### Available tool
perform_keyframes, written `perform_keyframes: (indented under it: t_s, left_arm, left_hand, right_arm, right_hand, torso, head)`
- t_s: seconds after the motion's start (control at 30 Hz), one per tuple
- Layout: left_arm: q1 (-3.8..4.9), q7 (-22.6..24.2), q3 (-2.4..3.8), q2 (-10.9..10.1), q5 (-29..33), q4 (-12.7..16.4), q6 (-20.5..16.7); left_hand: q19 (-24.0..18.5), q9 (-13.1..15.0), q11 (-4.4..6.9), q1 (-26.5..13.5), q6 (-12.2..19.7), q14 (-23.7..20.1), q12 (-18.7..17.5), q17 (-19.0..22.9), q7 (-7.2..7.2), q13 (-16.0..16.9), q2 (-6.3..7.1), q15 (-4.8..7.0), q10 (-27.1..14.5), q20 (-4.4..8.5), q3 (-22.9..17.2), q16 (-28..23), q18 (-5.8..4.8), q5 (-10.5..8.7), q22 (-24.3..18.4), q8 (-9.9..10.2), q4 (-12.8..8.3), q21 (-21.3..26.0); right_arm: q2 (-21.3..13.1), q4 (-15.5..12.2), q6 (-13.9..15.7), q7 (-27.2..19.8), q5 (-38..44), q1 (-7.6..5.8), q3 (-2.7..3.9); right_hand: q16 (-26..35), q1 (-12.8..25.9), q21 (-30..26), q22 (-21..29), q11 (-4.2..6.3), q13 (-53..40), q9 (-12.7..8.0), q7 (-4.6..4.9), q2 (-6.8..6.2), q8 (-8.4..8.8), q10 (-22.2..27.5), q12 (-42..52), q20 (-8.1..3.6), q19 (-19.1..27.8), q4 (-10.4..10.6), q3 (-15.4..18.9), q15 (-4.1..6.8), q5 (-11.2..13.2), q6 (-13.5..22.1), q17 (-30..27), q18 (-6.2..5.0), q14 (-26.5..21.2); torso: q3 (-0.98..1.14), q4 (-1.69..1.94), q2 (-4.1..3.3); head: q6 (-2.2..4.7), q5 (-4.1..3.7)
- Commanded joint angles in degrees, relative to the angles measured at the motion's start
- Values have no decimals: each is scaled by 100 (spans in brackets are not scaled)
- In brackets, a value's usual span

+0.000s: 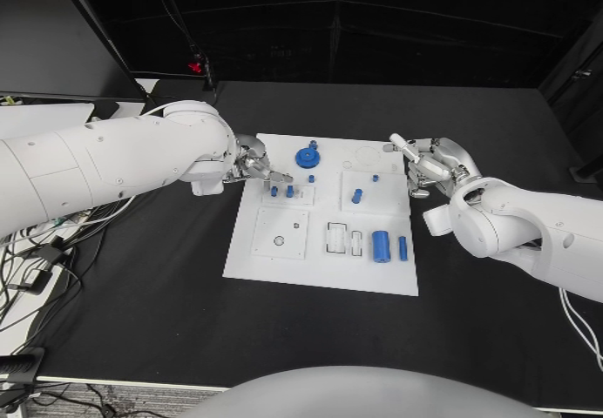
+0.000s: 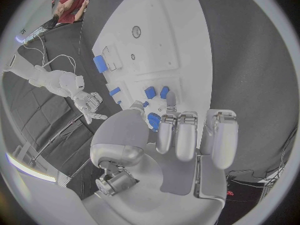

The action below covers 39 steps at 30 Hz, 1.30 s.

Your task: Assemble the parts on the task board

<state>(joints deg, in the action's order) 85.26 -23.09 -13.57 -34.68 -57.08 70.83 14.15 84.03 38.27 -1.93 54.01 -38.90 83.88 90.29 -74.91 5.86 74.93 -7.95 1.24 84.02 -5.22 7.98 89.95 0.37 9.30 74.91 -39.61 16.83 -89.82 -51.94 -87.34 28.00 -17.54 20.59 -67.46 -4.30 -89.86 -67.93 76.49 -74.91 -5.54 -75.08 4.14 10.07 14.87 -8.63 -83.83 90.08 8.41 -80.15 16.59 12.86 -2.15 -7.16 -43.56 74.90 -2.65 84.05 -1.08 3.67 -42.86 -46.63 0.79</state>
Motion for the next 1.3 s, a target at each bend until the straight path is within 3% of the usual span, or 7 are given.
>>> perform_keyframes:
  t_s: [0.03, 0.33, 0.57, 0.97, 1.03, 1.2, 1.3]
  left_arm:
    - [5, 2, 4, 10, 42, -7, 74]
    - [3, -161, 4, -4, -1, -7, -12]
    - [7, -67, 4, -108, -131, 77, -400]
    - [79, 1959, 4, -331, -87, 280, -2353]
    - [82, 2384, 4, -359, 49, 293, -2610]
    - [62, 3168, 3, -449, 166, 373, -3080]
    - [26, 3569, 2, -517, 194, 415, -3341]
  left_hand:
    - [597, -10, -37, 16, 31, 612, -29, -1509, 2, 1507, -61, -26, 598, -41, 38, 5, -37, -8, 1509, 23, -12, -18]
    - [597, -35, -38, 85, 22, 612, -29, -1509, 3, 1507, -124, -29, 598, -43, 34, 5, -37, 14, 1509, 35, -18, -18]
    - [597, -46, -32, 144, -26, 612, -29, -1509, -4, 1507, -65, -30, 598, -46, 111, 5, -37, 37, 1509, 13, -15, -18]
    - [366, -303, 49, 899, -104, 612, -143, -1509, -72, 1412, 14, 3, 512, -31, 387, 5, 37, 569, 1410, 18, -14, 199]
    - [346, -441, 15, 1007, -82, 612, -929, -1509, -42, 788, 36, -15, -108, -33, 467, 5, 43, 596, 1403, 127, -23, 222]
    - [248, -697, -107, 1248, -60, 612, -4005, -1509, 69, -1542, 90, -124, -2862, -109, 622, 5, 69, 641, 1368, 289, -20, 314]
    - [204, -826, -196, 1436, -43, 612, -4742, -1509, 157, -2225, 143, -219, -3488, -180, 706, 5, 79, 637, 1354, 349, -18, 350]
  right_arm:
    - [1, -6, -36, -39, -7, -7, 3]
    - [2, -10, -40, -40, -7, -6, 3]
    - [-4, -12, -37, -45, -7, -6, 3]
    - [-3, -3, -29, -62, -7, -5, 3]
    - [-3, -5, -31, -64, -7, -5, 3]
    - [-15, 4, -26, -74, -7, -4, 3]
    - [-25, 3, -13, -97, -7, -4, 3]
  right_hand:
    - [-14, -48, -30, -929, -42, -1492, 6, 18, -2, -38, -617, -8, 32, 21, -1, 32, -41, -31, 25, 1510, -99, 595]
    - [-14, -48, -30, -929, -42, -1492, 6, 18, -2, -38, -617, -8, 32, 21, -1, 32, -41, -31, 25, 1510, -99, 595]
    - [-14, -48, -30, -929, -42, -1492, 6, 18, -2, -38, -617, -8, 32, 21, -1, 32, -41, -31, 25, 1510, -99, 595]
    - [-14, -69, -35, -930, -47, -1492, 6, 22, 10, -49, -617, -8, 36, 22, -1, 36, -45, -36, 24, 1510, -100, 595]
    - [-14, -69, -35, -930, -47, -1492, 6, 22, 10, -49, -617, -8, 36, 22, -1, 36, -45, -36, 24, 1510, -100, 595]
    - [-14, -72, -31, -932, -48, -1492, 6, 23, 11, -51, -617, -8, 37, 18, -1, 37, -46, -37, 22, 1510, -99, 595]
    - [-14, -72, -31, -932, -48, -1492, 6, 23, 11, -51, -617, -8, 37, 18, -1, 37, -46, -37, 22, 1510, -99, 595]
  torso:
    - [-1, 1, -1]
    - [1, 2, -1]
    - [3, 2, 1]
    - [0, -6, 0]
    - [0, -9, -1]
    - [-3, 11, 0]
    - [-1, 9, -2]
  head:
    - [-3, -7]
    - [-6, -14]
    - [14, -20]
    - [89, -3]
    - [94, 7]
    - [109, -3]
    - [148, 14]
